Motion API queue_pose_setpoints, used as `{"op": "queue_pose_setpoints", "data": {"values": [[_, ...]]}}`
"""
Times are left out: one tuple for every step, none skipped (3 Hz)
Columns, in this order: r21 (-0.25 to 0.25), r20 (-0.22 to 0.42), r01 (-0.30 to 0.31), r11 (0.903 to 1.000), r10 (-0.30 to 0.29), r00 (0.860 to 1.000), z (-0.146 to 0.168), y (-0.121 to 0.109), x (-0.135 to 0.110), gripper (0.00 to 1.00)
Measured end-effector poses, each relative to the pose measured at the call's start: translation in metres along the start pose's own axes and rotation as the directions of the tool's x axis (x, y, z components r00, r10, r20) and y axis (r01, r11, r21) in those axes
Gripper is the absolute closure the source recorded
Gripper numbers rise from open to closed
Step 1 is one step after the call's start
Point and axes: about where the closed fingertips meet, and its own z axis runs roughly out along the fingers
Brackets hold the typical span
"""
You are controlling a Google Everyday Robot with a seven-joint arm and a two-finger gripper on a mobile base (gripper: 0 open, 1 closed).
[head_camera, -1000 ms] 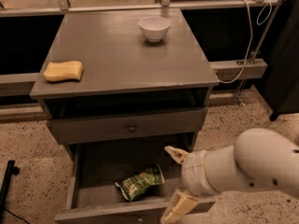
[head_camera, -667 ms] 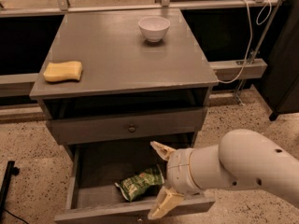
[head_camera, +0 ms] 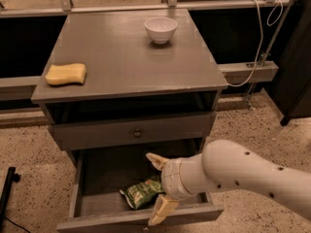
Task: Pick green jalapeno chip bag from middle drawer and place on counter
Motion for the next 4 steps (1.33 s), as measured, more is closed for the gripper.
{"op": "queue_pose_setpoints", "data": {"values": [[-0.005, -0.060, 0.081, 0.9967, -0.081, 0.995, 0.060, -0.011, 0.041, 0.00], [-0.017, -0.107, 0.135, 0.9906, -0.136, 0.985, 0.107, -0.021, 0.076, 0.00], [-0.048, -0.141, 0.152, 0.9873, -0.157, 0.978, 0.137, -0.034, 0.104, 0.04], [-0.081, -0.151, 0.114, 0.9902, -0.125, 0.981, 0.168, -0.041, 0.142, 0.30]]}}
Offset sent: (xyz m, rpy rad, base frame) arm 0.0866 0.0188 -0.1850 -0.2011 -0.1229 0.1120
